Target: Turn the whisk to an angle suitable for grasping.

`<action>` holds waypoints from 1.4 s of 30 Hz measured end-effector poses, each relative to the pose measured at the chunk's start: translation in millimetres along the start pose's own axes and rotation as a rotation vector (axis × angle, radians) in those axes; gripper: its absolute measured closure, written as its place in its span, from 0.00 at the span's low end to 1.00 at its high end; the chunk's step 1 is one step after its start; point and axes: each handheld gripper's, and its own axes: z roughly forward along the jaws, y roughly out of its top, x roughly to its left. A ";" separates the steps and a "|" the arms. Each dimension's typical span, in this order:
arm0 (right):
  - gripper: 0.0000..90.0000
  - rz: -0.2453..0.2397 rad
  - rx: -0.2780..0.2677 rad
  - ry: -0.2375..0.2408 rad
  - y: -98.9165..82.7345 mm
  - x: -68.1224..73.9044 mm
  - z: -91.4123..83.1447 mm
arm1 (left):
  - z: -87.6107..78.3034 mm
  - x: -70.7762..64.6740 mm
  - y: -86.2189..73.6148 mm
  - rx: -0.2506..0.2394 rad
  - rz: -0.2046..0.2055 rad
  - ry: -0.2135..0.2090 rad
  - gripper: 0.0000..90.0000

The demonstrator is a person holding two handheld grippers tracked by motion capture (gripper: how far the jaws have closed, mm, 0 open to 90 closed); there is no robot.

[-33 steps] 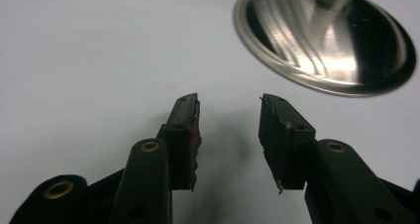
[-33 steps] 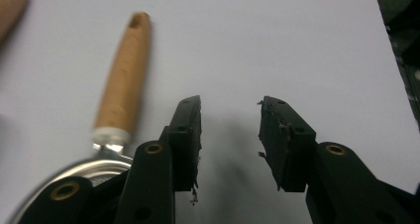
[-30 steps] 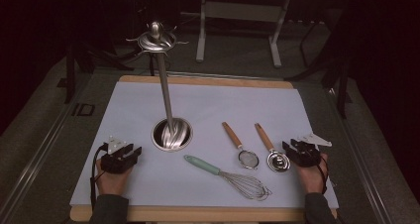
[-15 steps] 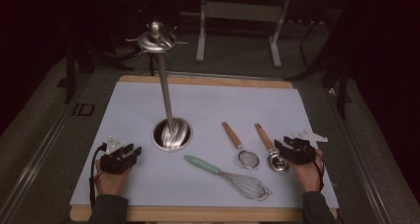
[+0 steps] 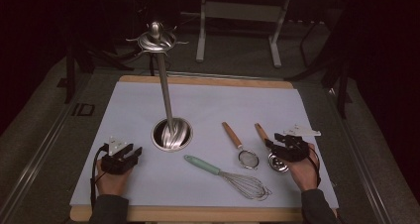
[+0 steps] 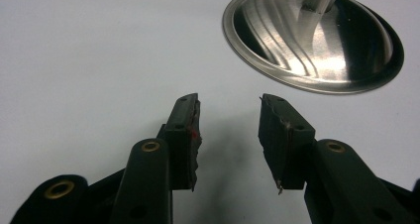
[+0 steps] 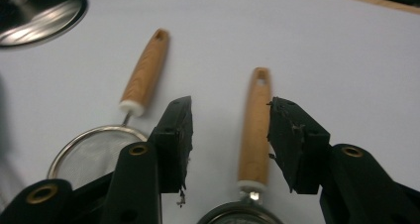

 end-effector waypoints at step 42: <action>0.67 -0.233 0.255 0.341 36.1 69.9 33.5 | 1.6 -2.6 0.5 0.014 0.020 0.012 0.65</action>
